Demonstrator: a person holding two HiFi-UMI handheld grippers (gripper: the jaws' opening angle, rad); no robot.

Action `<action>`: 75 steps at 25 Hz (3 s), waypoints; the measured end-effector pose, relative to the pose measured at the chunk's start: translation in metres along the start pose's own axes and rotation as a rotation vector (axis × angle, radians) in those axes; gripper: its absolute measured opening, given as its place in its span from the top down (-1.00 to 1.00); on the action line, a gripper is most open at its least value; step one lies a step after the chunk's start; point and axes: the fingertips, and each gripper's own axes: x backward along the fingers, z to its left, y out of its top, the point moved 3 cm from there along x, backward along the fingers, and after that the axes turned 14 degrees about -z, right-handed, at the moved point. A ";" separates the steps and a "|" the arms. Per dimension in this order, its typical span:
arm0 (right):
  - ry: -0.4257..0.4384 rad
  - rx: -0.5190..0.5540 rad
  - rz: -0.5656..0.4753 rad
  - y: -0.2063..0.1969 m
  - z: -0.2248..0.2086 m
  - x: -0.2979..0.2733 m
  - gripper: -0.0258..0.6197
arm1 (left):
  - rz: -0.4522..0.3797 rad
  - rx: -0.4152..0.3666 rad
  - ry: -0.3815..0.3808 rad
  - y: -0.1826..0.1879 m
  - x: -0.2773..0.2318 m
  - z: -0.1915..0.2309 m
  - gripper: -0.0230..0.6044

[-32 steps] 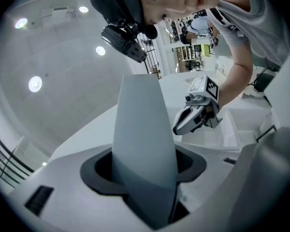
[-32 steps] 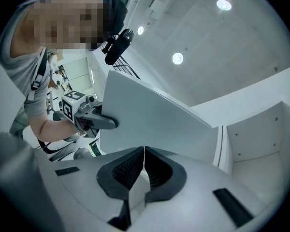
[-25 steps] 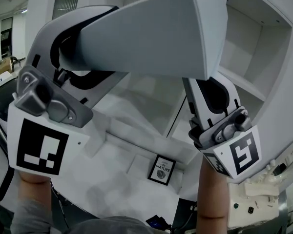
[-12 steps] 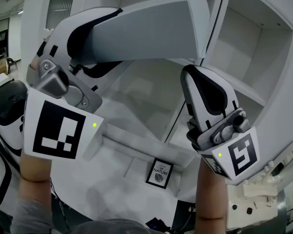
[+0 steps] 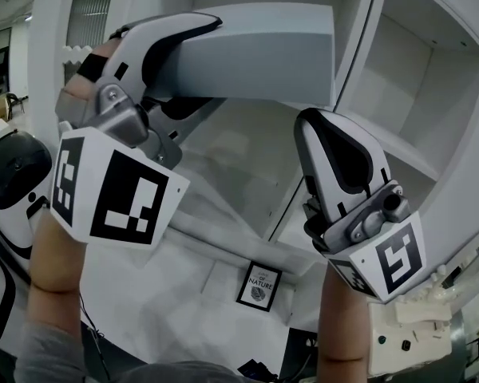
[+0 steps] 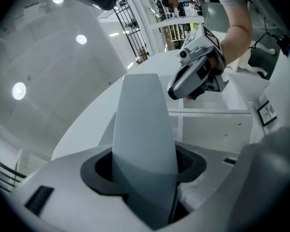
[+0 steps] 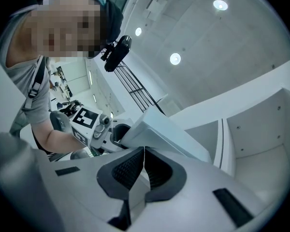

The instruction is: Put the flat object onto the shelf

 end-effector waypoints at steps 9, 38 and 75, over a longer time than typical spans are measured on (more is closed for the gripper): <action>0.009 0.011 0.032 -0.003 0.010 -0.008 0.83 | 0.026 -0.044 -0.075 -0.018 -0.022 -0.012 0.07; -0.044 0.110 0.091 -0.045 -0.013 -0.026 0.83 | 0.029 -0.188 -0.319 -0.058 -0.071 -0.057 0.03; -0.119 0.132 0.176 -0.067 -0.029 -0.034 0.83 | 0.032 0.347 -0.012 -0.059 0.009 -0.003 0.91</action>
